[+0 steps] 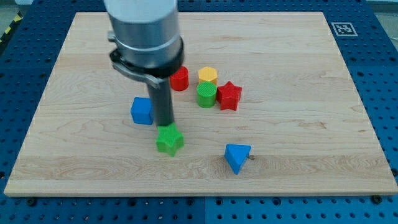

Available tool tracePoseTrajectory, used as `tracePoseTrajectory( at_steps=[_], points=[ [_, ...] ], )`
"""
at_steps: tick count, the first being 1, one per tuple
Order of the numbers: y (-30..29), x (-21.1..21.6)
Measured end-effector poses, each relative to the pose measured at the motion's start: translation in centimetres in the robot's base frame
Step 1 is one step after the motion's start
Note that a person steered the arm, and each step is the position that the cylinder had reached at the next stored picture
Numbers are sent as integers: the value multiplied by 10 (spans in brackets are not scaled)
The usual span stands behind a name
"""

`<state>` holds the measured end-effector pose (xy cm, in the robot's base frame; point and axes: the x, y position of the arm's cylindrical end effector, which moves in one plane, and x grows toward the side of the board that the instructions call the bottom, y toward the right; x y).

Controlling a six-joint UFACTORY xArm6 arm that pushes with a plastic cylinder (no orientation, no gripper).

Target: Move the green star to the left of the blue triangle

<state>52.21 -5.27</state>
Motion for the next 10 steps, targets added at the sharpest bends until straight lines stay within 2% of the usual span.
tracePoseTrajectory(
  at_steps=[1,2,4,6,8,9,10],
  points=[
    [46,14],
    [35,10],
    [-29,10],
    [12,21],
    [-59,35],
    [-44,55],
    [10,55]
  ],
)
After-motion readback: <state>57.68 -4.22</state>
